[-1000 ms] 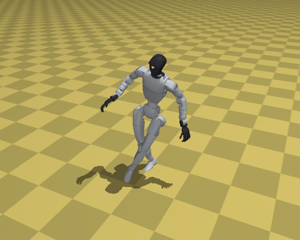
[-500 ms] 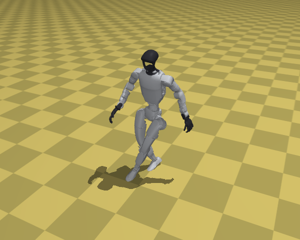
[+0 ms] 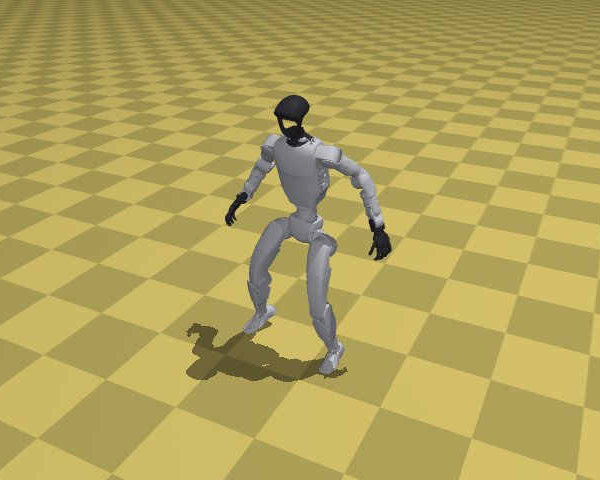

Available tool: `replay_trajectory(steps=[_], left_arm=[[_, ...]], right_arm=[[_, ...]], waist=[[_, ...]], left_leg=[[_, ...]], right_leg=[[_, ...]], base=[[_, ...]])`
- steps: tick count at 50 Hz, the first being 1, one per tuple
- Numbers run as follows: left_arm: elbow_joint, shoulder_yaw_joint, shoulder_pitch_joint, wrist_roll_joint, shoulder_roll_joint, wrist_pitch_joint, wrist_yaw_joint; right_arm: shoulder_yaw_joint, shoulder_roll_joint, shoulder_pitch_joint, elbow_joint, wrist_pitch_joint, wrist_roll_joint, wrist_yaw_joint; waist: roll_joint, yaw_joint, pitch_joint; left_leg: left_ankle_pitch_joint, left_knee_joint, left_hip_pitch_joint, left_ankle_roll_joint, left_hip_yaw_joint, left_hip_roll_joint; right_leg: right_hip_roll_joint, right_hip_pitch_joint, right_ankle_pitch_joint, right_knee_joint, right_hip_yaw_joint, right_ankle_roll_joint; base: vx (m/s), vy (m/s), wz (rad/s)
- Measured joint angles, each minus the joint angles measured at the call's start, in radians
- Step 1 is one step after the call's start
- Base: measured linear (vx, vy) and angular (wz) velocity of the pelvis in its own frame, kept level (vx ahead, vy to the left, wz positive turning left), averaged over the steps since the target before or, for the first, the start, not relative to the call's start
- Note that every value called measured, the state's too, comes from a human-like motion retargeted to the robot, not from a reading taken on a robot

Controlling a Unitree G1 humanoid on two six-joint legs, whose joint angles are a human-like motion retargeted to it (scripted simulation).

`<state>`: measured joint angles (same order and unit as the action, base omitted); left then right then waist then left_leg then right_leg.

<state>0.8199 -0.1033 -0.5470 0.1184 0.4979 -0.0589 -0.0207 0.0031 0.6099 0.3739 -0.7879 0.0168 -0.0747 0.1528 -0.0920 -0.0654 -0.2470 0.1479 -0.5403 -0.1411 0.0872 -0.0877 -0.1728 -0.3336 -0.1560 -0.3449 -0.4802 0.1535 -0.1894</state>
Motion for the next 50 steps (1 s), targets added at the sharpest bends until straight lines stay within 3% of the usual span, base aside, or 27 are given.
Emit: replay_trajectory(steps=[2,4,8,12,15,17,18,20,22,23,25,27,28,31,34,36,38,40,43,45,47,50], left_arm=[[-0.017,0.039,0.015,0.020,0.032,-0.009,0.035],[-0.018,0.036,0.089,0.062,0.092,-0.010,0.023],[0.027,-0.107,0.419,0.133,0.227,0.002,-0.053],[0.039,-0.354,0.799,0.218,0.325,-0.044,-0.043],[0.010,-0.576,1.048,0.234,0.340,-0.056,-0.090],[-0.026,-0.668,1.171,0.221,0.298,-0.039,-0.155],[-0.044,-0.693,1.221,0.207,0.257,-0.030,-0.179],[-0.092,-0.697,1.292,0.181,0.173,-0.022,-0.223],[-0.148,-0.672,1.335,0.161,0.096,-0.018,-0.242],[-0.183,-0.664,1.333,0.155,0.076,-0.016,-0.245],[-0.244,-0.623,1.316,0.152,0.047,-0.009,-0.249],[-0.297,-0.573,1.239,0.150,0.080,0.007,-0.260],[-0.321,-0.544,1.182,0.152,0.102,0.018,-0.267],[-0.342,-0.448,0.967,0.160,0.154,0.032,-0.272],[-0.314,-0.340,0.732,0.143,0.187,0.040,-0.253],[-0.279,-0.280,0.590,0.130,0.194,0.052,-0.242],[-0.246,-0.231,0.470,0.136,0.193,0.062,-0.228],[-0.227,-0.198,0.368,0.162,0.196,0.071,-0.207],[-0.231,-0.139,0.208,0.206,0.210,0.077,-0.169],[-0.236,-0.071,0.093,0.229,0.206,0.086,-0.135],[-0.216,-0.002,0.004,0.227,0.182,0.104,-0.094],[-0.156,0.059,-0.072,0.214,0.149,0.125,-0.025]], right_arm=[[-0.026,-0.027,0.046,-0.030,-0.004,-0.019,-0.017],[-0.025,-0.048,0.058,-0.083,-0.009,-0.049,-0.005],[0.070,-0.070,-0.021,-0.245,-0.035,-0.100,0.019],[0.183,-0.055,-0.138,-0.340,-0.036,-0.111,0.011],[0.173,-0.038,-0.175,-0.320,-0.009,-0.174,0.067],[0.091,-0.046,-0.145,-0.278,0.000,-0.230,0.097],[0.069,-0.043,-0.125,-0.259,0.000,-0.276,0.082],[0.010,-0.053,-0.086,-0.234,-0.013,-0.344,0.044],[-0.050,-0.094,-0.039,-0.218,-0.044,-0.379,0.002],[-0.073,-0.132,0.005,-0.200,-0.059,-0.382,-0.013],[-0.096,-0.158,0.003,-0.190,-0.077,-0.371,-0.007],[-0.068,-0.160,-0.038,-0.166,-0.063,-0.322,0.030],[-0.048,-0.153,-0.070,-0.151,-0.058,-0.284,0.052],[0.022,-0.106,-0.208,-0.101,-0.050,-0.162,0.125],[0.106,-0.045,-0.411,-0.076,-0.042,-0.091,0.194],[0.157,-0.007,-0.544,-0.057,-0.030,-0.079,0.238],[0.189,0.031,-0.640,-0.015,-0.012,-0.093,0.288],[0.179,0.069,-0.657,0.061,0.011,-0.130,0.330],[0.095,0.084,-0.563,0.170,0.042,-0.196,0.333],[0.043,0.066,-0.517,0.207,0.050,-0.228,0.300],[0.032,0.045,-0.526,0.214,0.041,-0.229,0.273],[0.075,0.031,-0.585,0.196,0.011,-0.189,0.255]], waist=[[-0.006,0.024,0.021],[0.013,0.025,0.024],[0.072,0.043,-0.028],[0.079,0.173,-0.049],[0.017,0.318,-0.047],[-0.012,0.363,-0.044],[-0.045,0.382,-0.017],[-0.078,0.392,0.012],[-0.069,0.419,0.046],[-0.047,0.436,0.087],[-0.016,0.513,0.072],[-0.038,0.479,0.055],[-0.049,0.449,0.049],[-0.023,0.363,0.021],[0.006,0.291,-0.005],[0.006,0.234,-0.005],[0.000,0.162,0.000],[0.002,0.071,-0.001],[0.009,-0.111,0.015],[0.004,-0.236,0.040],[-0.004,-0.334,0.061],[-0.009,-0.437,0.083]], left_leg=[[0.047,0.106,0.059,-0.002,-0.156,-0.005],[0.100,0.206,0.079,-0.007,-0.234,0.049],[0.191,0.095,-0.077,-0.042,-0.158,0.206],[0.229,-0.009,-0.206,0.010,-0.086,0.364],[0.113,0.151,-0.129,0.050,0.009,0.475],[-0.061,0.297,-0.047,0.128,0.045,0.537],[-0.159,0.345,-0.048,0.163,0.077,0.571],[-0.287,0.402,-0.019,0.175,0.088,0.657],[-0.306,0.283,-0.021,0.175,-0.027,0.690],[-0.270,0.114,-0.076,0.175,-0.153,0.672],[-0.160,-0.269,-0.066,0.174,-0.340,0.521],[-0.048,-0.661,-0.146,0.095,-0.446,0.243],[-0.011,-0.803,-0.193,0.062,-0.438,0.131],[0.083,-0.993,-0.278,0.041,-0.289,-0.055],[0.169,-0.967,-0.327,0.044,-0.088,-0.195],[0.187,-0.854,-0.361,0.040,0.033,-0.277],[0.154,-0.656,-0.356,0.040,0.129,-0.310],[0.057,-0.379,-0.269,0.040,0.208,-0.274],[-0.126,0.058,-0.047,0.042,0.381,-0.140],[-0.161,0.189,0.048,0.028,0.438,-0.082],[-0.115,0.167,0.084,0.002,0.287,-0.074],[0.013,0.155,0.151,-0.010,-0.076,-0.101]], right_leg=[[0.012,-0.088,0.063,-0.053,0.045,-0.018],[0.023,-0.208,0.152,-0.085,0.106,-0.042],[0.103,-0.406,0.192,0.003,0.218,-0.039],[0.263,-0.560,0.161,0.052,0.258,-0.053],[0.336,-0.551,0.158,0.028,0.496,-0.072],[0.413,-0.525,0.141,-0.010,0.578,-0.072],[0.471,-0.512,0.118,0.044,0.570,-0.072],[0.537,-0.479,0.092,0.057,0.477,-0.072],[0.536,-0.385,0.116,0.153,0.348,-0.072],[0.493,-0.344,0.160,0.215,0.294,-0.072],[0.363,-0.219,0.363,0.205,0.297,-0.022],[0.309,-0.273,0.543,-0.017,0.292,0.095],[0.285,-0.326,0.606,-0.162,0.261,0.116],[0.244,-0.377,0.732,-0.425,0.116,0.068],[0.239,-0.329,0.835,-0.488,0.005,0.075],[0.245,-0.312,0.846,-0.489,-0.062,0.089],[0.241,-0.277,0.815,-0.431,-0.126,0.079],[0.209,-0.185,0.752,-0.298,-0.181,0.058],[0.126,-0.054,0.545,-0.081,-0.211,0.023],[0.053,-0.050,0.357,-0.034,-0.101,0.009],[-0.052,-0.097,0.241,-0.104,0.161,0.012],[-0.162,-0.192,0.291,-0.307,0.500,-0.019]], base=[[-0.12,0.92,1.44],[-0.23,0.87,1.07],[-0.34,0.81,1.28],[-0.09,0.82,1.93],[0.26,0.90,2.02],[0.39,0.83,1.24],[0.43,1.03,1.00],[0.54,1.26,1.00],[0.73,1.26,2.27],[0.86,1.12,3.18],[0.94,0.91,2.77],[0.73,0.79,0.08],[0.63,0.81,-1.17],[0.61,0.81,-1.70],[0.51,0.77,-1.80],[0.38,0.81,-1.68],[0.36,0.90,-1.47],[0.39,1.00,-1.24],[0.37,1.13,-1.52],[0.22,1.21,-2.05],[0.04,1.23,-2.20],[-0.16,1.19,-2.11]])
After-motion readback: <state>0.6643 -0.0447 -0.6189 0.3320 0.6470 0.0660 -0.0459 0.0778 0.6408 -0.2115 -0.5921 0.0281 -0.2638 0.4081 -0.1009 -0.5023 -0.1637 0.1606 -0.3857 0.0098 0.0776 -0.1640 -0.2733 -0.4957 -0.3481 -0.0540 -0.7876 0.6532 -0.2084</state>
